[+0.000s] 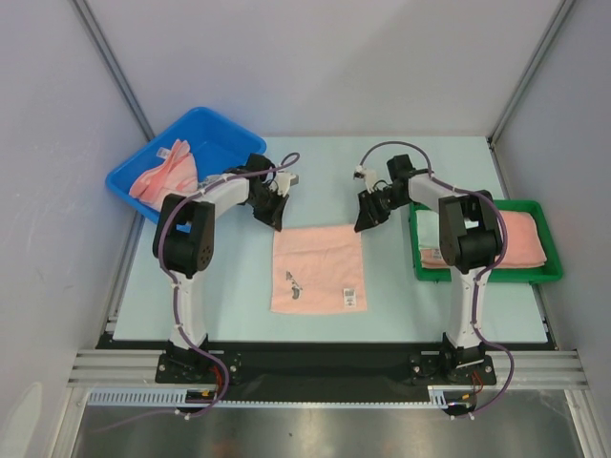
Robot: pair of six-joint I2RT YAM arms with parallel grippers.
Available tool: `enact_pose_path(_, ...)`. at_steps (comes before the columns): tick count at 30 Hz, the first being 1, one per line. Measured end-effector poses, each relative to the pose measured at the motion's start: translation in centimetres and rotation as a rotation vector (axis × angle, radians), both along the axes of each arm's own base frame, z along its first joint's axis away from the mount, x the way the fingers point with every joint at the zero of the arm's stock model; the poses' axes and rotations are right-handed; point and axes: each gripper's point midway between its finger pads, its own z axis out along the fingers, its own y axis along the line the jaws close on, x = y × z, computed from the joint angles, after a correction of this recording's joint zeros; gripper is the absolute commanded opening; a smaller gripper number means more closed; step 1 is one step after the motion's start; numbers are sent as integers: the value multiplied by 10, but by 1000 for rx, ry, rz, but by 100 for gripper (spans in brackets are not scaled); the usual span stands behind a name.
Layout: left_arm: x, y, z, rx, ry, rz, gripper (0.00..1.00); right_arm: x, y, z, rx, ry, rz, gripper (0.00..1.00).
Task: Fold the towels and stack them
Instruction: Fold the towel
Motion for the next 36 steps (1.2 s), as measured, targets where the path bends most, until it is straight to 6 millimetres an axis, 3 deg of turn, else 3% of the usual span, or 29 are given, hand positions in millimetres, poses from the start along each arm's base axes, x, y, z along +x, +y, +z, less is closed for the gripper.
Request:
enact_pose_path(2,0,-1,0,-4,1,-6,0,3,0,2,2,-8,-4,26)
enact_pose_path(5,0,-2,0,-12,10,-9,0,9,0,4,7,-16,-6,9)
enact_pose_path(9,0,-2,0,-20,19,-14,0,19,1,4,12,-24,-9,0)
enact_pose_path(18,-1,-2,3,-33,41,-10,0,28,-9,2,30,-16,-53,0)
enact_pose_path(23,5,-5,17,-44,33,3,0,28,-17,4,20,-25,-115,0)
enact_pose_path(25,6,-6,27,-51,19,9,0,29,-18,15,20,-60,-146,0)
enact_pose_path(28,8,-7,51,-71,-25,23,0,34,-19,52,48,-141,-188,0)
enact_pose_path(33,12,-9,115,-125,-160,47,0,49,-19,133,111,-341,-244,0)
enact_pose_path(36,11,-10,151,-157,-238,55,0,49,-22,166,127,-411,-273,0)
